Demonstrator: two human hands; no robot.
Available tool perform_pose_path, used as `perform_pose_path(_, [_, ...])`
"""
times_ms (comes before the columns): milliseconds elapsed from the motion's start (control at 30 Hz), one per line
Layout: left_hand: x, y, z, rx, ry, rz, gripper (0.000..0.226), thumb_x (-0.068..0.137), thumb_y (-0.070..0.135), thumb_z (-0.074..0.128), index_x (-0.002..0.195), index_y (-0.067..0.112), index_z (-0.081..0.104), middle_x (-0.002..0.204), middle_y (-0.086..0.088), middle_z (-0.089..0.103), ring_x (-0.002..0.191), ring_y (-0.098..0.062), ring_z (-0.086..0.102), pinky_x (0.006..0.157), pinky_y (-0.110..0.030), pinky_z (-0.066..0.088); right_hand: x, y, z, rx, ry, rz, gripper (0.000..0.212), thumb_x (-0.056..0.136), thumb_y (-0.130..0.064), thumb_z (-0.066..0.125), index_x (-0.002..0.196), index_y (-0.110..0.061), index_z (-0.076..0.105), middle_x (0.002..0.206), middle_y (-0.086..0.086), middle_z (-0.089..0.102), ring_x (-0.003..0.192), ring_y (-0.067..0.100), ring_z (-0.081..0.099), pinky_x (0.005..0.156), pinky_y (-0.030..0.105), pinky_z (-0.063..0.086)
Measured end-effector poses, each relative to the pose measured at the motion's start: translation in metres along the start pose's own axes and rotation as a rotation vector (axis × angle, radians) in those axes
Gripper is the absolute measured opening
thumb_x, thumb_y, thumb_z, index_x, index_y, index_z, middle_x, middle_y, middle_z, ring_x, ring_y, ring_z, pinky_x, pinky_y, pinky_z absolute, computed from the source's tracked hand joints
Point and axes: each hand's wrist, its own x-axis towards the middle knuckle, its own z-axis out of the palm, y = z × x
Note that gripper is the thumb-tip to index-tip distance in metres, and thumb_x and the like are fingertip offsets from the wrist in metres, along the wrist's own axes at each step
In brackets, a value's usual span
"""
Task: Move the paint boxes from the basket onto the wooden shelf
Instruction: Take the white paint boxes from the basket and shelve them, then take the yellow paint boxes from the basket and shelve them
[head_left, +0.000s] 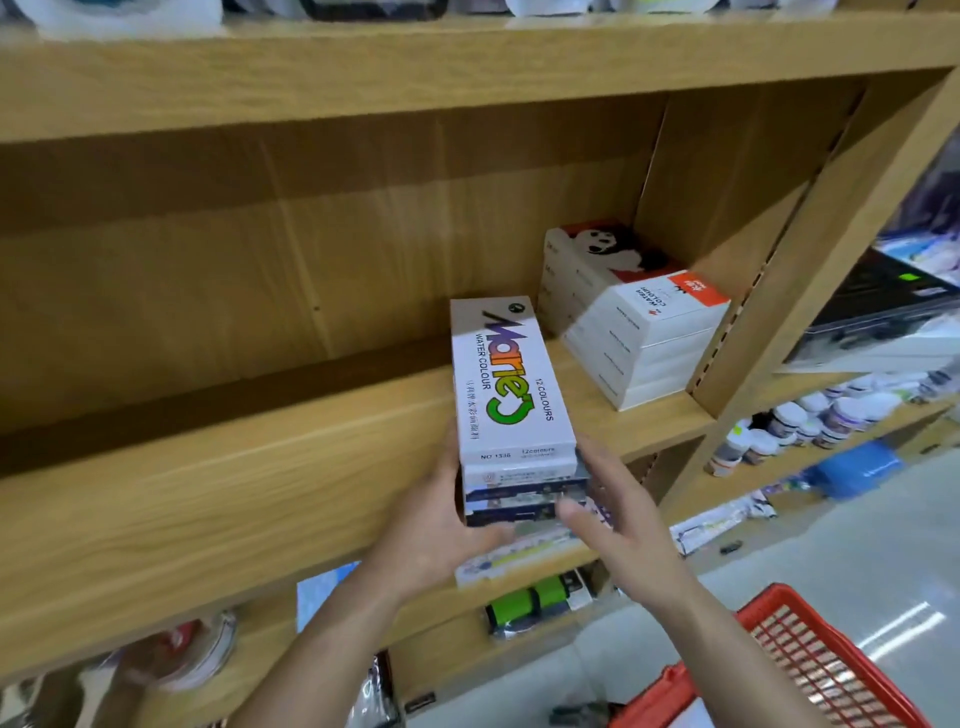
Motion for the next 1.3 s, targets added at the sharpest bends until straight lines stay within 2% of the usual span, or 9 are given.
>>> perform_pose_path(133, [0.013, 0.002, 0.001, 0.153, 0.091, -0.074, 0.101, 0.048, 0.067, 0.074, 0.140, 0.057, 0.033, 0.086, 0.052, 0.061, 0.097, -0.009, 0.074, 0.079, -0.034, 0.061, 0.017, 0.006, -0.011, -0.310, -0.018, -0.049, 0.077, 0.088, -0.044, 0.072, 0.157, -0.038, 0.036, 0.150, -0.019, 0.055, 0.133, 0.005, 0.056, 0.103, 0.040, 0.053])
perform_pose_path(267, [0.040, 0.019, 0.013, 0.272, 0.218, -0.082, 0.111, 0.055, 0.067, 0.077, 0.149, 0.054, 0.020, 0.113, 0.017, 0.077, 0.097, -0.024, 0.075, 0.071, -0.035, 0.058, 0.038, 0.017, -0.019, -0.518, 0.147, 0.036, 0.067, 0.093, -0.040, 0.071, 0.153, -0.037, 0.040, 0.130, -0.010, 0.071, 0.110, 0.018, 0.072, 0.082, 0.045, 0.060])
perform_pose_path(433, [0.084, 0.037, 0.037, 0.415, 0.281, -0.122, 0.122, 0.073, 0.065, 0.077, 0.161, 0.033, 0.000, 0.125, -0.005, 0.074, 0.103, -0.035, 0.072, 0.072, -0.037, 0.054, 0.049, 0.033, -0.020, -0.417, 0.410, 0.096, 0.048, 0.095, -0.024, 0.069, 0.140, -0.017, 0.057, 0.117, -0.002, 0.067, 0.100, 0.017, 0.067, 0.087, 0.042, 0.059])
perform_pose_path(600, [0.107, 0.036, 0.054, 0.459, 0.286, -0.066, 0.121, 0.075, 0.068, 0.074, 0.162, 0.027, 0.000, 0.129, -0.008, 0.072, 0.106, -0.037, 0.070, 0.069, -0.032, 0.043, 0.046, 0.044, -0.029, -0.455, 0.383, 0.085, 0.063, 0.093, -0.019, 0.068, 0.152, -0.015, 0.045, 0.114, -0.007, 0.053, 0.095, 0.001, 0.053, 0.084, 0.018, 0.044])
perform_pose_path(733, [0.109, 0.036, 0.053, 0.377, 0.198, -0.068, 0.118, 0.079, 0.062, 0.074, 0.162, 0.027, -0.002, 0.139, -0.009, 0.067, 0.117, -0.038, 0.066, 0.082, -0.037, 0.051, 0.043, 0.044, -0.031, -0.461, 0.356, 0.100, 0.067, 0.094, -0.020, 0.066, 0.156, -0.016, 0.039, 0.129, 0.001, 0.052, 0.107, 0.008, 0.054, 0.091, 0.021, 0.042])
perform_pose_path(867, [0.082, 0.046, 0.035, 0.157, 0.175, -0.027, 0.094, 0.085, 0.044, 0.077, 0.161, 0.028, 0.024, 0.149, 0.000, 0.059, 0.133, -0.026, 0.057, 0.107, -0.042, 0.047, 0.027, 0.042, -0.031, -0.480, 0.322, 0.072, 0.056, 0.099, -0.029, 0.065, 0.148, -0.008, 0.049, 0.139, 0.003, 0.052, 0.098, 0.003, 0.055, 0.094, 0.023, 0.047])
perform_pose_path(1000, [0.019, 0.057, 0.048, 0.066, 0.305, 0.160, 0.045, 0.082, 0.050, 0.064, 0.126, 0.047, 0.054, 0.119, 0.026, 0.064, 0.102, 0.002, 0.063, 0.085, -0.034, 0.058, -0.006, 0.050, -0.052, -0.570, 0.332, 0.076, 0.052, 0.095, -0.038, 0.070, 0.137, -0.009, 0.061, 0.131, 0.006, 0.058, 0.120, 0.023, 0.057, 0.099, 0.029, 0.045])
perform_pose_path(1100, [-0.015, 0.062, 0.083, 0.111, 0.164, 0.184, 0.028, 0.083, 0.051, 0.062, 0.110, 0.047, 0.055, 0.107, 0.025, 0.062, 0.097, 0.003, 0.060, 0.075, -0.023, 0.053, -0.047, 0.070, -0.081, -0.620, 0.374, 0.197, 0.050, 0.091, -0.039, 0.073, 0.131, -0.009, 0.065, 0.127, 0.012, 0.062, 0.121, 0.033, 0.058, 0.100, 0.041, 0.048])
perform_pose_path(1300, [-0.019, 0.044, 0.201, 0.262, -0.276, 0.061, 0.031, 0.092, 0.028, 0.073, 0.121, 0.019, 0.065, 0.109, 0.003, 0.068, 0.093, -0.016, 0.063, 0.084, -0.032, 0.052, -0.172, 0.143, -0.146, -0.672, 0.446, 0.556, 0.047, 0.089, -0.035, 0.076, 0.127, -0.008, 0.068, 0.126, 0.017, 0.063, 0.122, 0.037, 0.059, 0.104, 0.043, 0.047])
